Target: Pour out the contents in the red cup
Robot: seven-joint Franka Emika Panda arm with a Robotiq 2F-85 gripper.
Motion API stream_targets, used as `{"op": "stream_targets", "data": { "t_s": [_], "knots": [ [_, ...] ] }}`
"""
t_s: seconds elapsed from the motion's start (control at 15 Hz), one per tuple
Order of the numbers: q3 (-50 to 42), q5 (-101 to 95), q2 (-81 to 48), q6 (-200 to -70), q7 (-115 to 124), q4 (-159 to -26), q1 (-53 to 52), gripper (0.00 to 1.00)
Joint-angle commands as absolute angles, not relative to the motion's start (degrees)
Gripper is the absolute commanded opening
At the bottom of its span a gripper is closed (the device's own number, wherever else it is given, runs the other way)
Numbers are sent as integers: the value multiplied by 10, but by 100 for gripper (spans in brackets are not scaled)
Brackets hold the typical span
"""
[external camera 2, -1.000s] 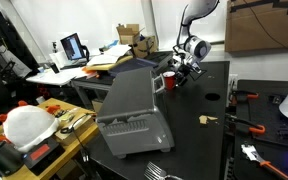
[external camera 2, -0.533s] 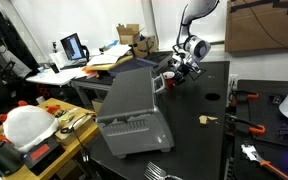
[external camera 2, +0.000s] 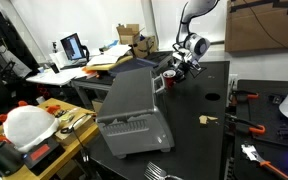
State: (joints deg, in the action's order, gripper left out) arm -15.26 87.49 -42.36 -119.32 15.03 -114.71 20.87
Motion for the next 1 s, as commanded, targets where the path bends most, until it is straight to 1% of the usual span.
{"op": "stream_targets", "data": {
  "t_s": [0.0,0.33,0.67,0.93],
  "knots": [
    [-179,821,-376,-1205,143,-1180,187,8],
    [-210,696,-308,-1235,151,-1223,161,8],
    [-236,527,-223,-1320,210,-1270,124,8],
    [-249,345,-172,-1406,337,-1299,78,8]
  ]
}}
